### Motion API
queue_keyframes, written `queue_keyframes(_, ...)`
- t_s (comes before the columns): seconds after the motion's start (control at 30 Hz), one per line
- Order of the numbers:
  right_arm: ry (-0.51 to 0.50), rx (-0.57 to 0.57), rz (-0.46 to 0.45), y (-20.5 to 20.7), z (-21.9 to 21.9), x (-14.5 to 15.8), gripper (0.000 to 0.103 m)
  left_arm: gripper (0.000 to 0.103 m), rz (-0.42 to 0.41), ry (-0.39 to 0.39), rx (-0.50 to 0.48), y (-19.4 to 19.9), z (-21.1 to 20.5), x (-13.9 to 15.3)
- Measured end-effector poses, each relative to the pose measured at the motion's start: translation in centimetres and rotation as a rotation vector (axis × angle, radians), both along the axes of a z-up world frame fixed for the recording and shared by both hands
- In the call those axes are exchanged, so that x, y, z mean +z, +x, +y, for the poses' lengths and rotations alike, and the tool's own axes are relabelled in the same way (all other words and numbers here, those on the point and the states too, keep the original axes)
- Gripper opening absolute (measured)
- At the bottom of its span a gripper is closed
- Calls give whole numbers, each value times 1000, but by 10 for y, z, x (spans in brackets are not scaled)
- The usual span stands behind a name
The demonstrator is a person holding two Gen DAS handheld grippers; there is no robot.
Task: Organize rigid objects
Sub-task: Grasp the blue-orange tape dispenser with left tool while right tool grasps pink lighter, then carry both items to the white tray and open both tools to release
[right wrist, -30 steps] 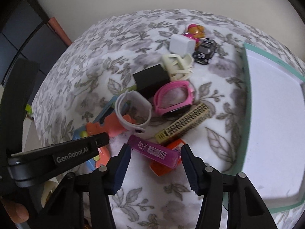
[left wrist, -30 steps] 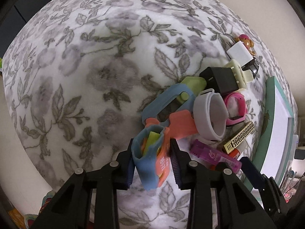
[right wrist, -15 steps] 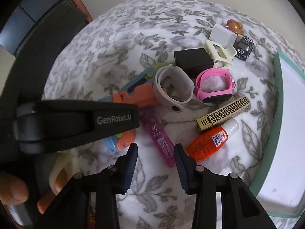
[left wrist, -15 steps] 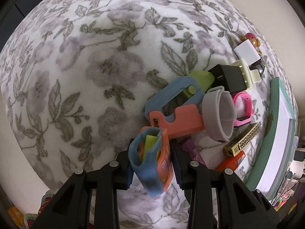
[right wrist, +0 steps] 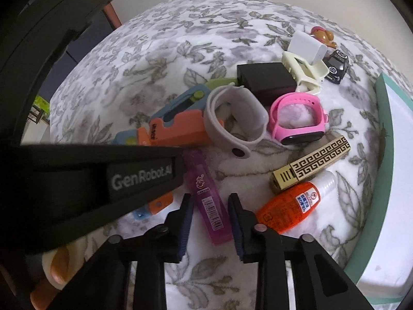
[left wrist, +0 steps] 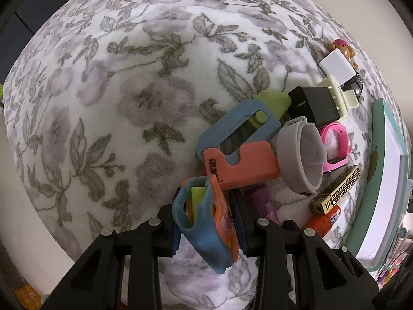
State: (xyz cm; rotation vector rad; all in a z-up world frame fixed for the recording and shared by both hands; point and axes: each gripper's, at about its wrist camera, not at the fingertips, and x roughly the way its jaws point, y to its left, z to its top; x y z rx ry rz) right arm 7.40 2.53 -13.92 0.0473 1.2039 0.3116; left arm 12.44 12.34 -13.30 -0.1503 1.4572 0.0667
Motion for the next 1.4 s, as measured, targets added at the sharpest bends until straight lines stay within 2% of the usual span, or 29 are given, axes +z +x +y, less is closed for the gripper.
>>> queue_keyframes(0.13, 1, -12, 0, -5, -6, 2, 22, 31, -1, 0, -1, 2, -3, 0)
queue_keyframes(0.17, 9, -15, 2, -6, -7, 2, 22, 28, -1, 6, -2, 3, -4, 0)
queue_keyframes(0.4, 30, -43, 19, -10, -24, 10, 21, 24, -15, -32, -6, 1, -2, 3)
queue_keyframes(0.73, 58, -64, -13, -18, -39, 33, 21, 23, -63, -64, -21, -4, -10, 23)
queue_keyframes(1.07, 87, -115, -93, -27, -68, 66, 18, 23, -208, -85, -44, -10, -21, 73)
queue_keyframes(1.4, 119, -168, -139, -28, -91, 81, 18, 23, -213, -107, -69, -17, -29, 81)
